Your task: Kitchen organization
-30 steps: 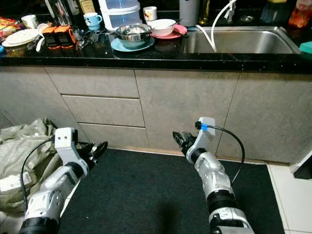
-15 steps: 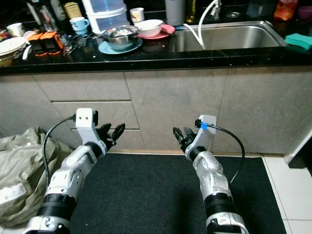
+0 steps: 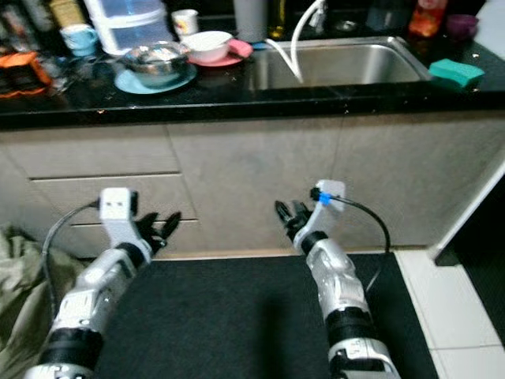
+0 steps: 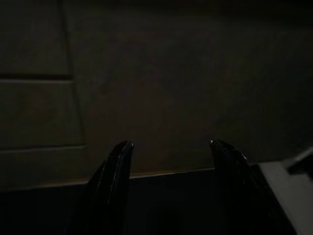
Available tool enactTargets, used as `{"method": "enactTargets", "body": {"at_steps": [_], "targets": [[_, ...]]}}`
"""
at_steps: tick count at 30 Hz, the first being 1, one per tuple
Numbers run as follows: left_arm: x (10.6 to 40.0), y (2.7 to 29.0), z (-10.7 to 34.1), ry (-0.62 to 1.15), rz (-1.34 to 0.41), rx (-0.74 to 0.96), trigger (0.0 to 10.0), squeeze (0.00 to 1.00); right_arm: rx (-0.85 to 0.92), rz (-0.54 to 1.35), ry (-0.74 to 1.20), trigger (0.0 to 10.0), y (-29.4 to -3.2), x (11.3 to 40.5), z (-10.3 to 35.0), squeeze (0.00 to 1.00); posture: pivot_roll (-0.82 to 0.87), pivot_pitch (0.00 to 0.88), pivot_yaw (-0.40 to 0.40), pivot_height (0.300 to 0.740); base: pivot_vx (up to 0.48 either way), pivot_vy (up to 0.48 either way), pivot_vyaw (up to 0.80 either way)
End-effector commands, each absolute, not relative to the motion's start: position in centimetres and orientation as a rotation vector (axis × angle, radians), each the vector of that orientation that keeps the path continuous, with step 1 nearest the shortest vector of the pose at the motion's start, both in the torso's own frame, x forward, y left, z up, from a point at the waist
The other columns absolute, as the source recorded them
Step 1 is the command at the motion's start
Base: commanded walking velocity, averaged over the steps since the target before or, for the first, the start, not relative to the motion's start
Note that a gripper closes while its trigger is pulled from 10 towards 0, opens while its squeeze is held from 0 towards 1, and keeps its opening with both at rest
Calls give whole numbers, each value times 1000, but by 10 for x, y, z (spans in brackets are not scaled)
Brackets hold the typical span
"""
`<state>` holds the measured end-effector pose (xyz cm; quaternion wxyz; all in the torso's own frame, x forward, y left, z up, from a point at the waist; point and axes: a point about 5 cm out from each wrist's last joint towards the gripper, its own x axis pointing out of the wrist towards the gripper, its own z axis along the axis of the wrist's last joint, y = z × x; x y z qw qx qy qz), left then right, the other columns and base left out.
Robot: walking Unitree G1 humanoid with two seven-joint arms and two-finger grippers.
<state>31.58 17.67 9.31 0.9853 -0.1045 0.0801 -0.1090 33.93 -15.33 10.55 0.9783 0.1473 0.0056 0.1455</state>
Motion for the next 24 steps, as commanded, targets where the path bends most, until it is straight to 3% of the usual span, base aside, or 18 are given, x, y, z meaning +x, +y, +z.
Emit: {"method": "enactTargets", "body": {"at_steps": [1,13,19,24], "targets": [[312,180,90,164,-204,-201,10000,0,290,318,37,10000,-148,339,102,0,149,0,42,740,405,0,0],[308,176,91,152,-203,-219,10000,0,296,358,45,10000,-153,339,103,0,163,0,8,740,399,0,0],[306,176,92,141,-192,-226,10000,0,262,468,-14,10000,-150,338,114,0,171,0,-10,740,392,0,0],[304,177,94,128,-182,-229,10000,0,333,696,-116,10000,-136,332,139,0,178,0,-25,740,392,0,396]]}}
